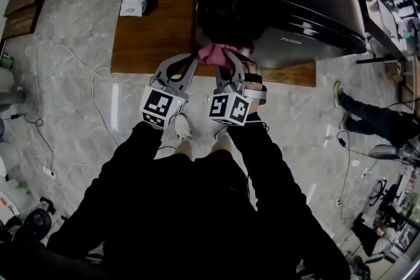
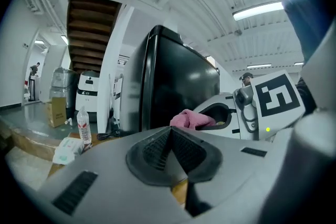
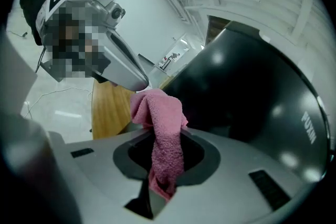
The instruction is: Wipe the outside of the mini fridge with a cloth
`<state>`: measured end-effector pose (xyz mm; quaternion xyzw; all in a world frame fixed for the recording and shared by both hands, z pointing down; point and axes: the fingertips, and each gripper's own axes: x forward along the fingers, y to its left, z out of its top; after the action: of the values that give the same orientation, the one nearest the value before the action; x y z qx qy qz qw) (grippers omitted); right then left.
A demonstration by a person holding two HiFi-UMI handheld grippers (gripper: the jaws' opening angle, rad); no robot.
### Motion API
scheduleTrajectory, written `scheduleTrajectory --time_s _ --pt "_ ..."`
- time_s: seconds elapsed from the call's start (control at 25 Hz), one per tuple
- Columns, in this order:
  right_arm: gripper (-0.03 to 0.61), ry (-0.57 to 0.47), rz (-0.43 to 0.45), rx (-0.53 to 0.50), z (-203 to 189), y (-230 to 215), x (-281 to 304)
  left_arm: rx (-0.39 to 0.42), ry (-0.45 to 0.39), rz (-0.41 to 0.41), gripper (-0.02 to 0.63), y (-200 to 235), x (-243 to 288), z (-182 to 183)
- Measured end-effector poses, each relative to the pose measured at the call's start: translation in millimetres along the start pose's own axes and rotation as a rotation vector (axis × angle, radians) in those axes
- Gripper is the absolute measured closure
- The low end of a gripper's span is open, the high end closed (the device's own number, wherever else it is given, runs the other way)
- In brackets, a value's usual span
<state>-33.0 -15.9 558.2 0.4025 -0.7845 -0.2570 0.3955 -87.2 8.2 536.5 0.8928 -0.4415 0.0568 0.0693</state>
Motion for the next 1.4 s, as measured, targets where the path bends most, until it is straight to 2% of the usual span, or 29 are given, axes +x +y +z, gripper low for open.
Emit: scheduleTrajectory --time_s 0.28,0.36,0.52,0.64,0.88,1.08,1.16,1.28,1.4 --pt "0.500 0.091 0.116 0.061 -54 74 47 -0.003 0.158 0.015 0.607 13 27 -105" --pt "0.501 0.116 0.148 0.074 -66 93 59 -0.034 0.199 0.025 0.607 19 29 -130" --pt "0.502 0.173 0.209 0.061 -89 126 78 -0.149 0.259 0.057 0.607 31 34 -172" --pt "0.502 0.237 0.273 0.061 -107 150 96 -0.186 0.278 0.069 0.607 38 37 -188" --pt "0.500 0.304 0.350 0.044 -124 174 109 -0.174 0.297 0.069 0.607 43 27 -195" --pt "0.494 0.270 0.403 0.074 -111 166 87 -0.197 0.269 0.087 0.607 52 8 -175" --pt "0.494 0.247 0.385 0.083 -99 154 67 -0.191 0.253 0.082 0.607 53 -2 -160" --pt "0.494 0.203 0.309 0.110 -78 123 33 -0.135 0.227 0.061 0.607 47 -11 -129" --pt "0.494 0.160 0.225 0.116 -62 89 -9 -0.075 0.197 0.022 0.607 22 -18 -97"
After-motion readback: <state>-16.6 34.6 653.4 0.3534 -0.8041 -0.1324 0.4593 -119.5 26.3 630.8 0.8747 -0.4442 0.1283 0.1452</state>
